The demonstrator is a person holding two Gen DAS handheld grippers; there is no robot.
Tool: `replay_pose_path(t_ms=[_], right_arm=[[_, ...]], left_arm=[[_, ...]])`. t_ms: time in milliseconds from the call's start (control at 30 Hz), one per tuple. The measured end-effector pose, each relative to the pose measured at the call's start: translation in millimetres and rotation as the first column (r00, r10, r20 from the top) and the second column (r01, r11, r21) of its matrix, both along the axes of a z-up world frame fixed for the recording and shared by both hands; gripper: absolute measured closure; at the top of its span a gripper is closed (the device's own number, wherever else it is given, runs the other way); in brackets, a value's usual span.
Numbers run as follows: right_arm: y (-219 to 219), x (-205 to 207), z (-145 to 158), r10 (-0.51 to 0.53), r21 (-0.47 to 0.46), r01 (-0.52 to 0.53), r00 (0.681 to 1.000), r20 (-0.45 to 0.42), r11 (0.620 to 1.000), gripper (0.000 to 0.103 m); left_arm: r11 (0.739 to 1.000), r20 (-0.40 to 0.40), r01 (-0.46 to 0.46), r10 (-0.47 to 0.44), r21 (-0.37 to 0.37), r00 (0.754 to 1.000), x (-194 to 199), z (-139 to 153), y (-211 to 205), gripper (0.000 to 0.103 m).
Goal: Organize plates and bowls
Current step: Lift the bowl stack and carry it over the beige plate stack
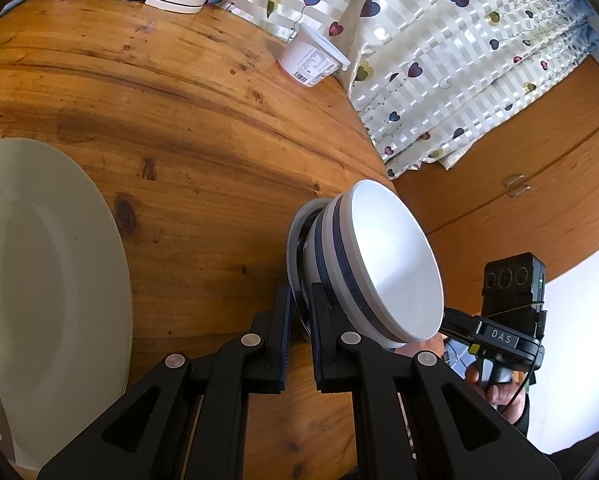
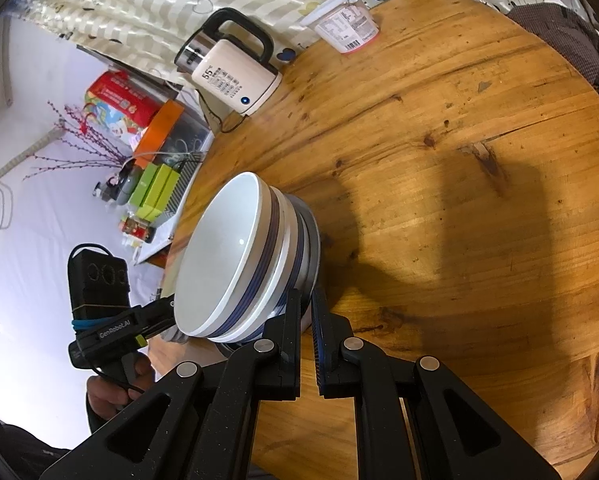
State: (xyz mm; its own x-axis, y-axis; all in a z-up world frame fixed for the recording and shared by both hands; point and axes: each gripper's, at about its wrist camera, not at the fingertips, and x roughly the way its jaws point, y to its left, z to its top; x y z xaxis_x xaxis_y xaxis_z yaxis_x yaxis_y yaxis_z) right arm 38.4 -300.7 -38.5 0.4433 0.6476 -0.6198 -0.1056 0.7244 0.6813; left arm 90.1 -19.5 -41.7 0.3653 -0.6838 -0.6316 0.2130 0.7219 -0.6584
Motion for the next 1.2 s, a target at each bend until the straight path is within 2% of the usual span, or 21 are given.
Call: replay_pose_path(t_ms=[533,1200], right_arm=[[18,9,17,0.045,-0.013,-0.045,0.999,0.025,0.999,0.095],[70,26,35,0.136,-0.027,-0.135,0.99,0.049,0.991,0.095]], left_arm=[[0.999,0.031,-0.037,0.037,0.013,0.999,-7,19,18,0.095],[0.991,0.067,-0.131,0.129,0.025,0.989,-17,39,64,0.094]])
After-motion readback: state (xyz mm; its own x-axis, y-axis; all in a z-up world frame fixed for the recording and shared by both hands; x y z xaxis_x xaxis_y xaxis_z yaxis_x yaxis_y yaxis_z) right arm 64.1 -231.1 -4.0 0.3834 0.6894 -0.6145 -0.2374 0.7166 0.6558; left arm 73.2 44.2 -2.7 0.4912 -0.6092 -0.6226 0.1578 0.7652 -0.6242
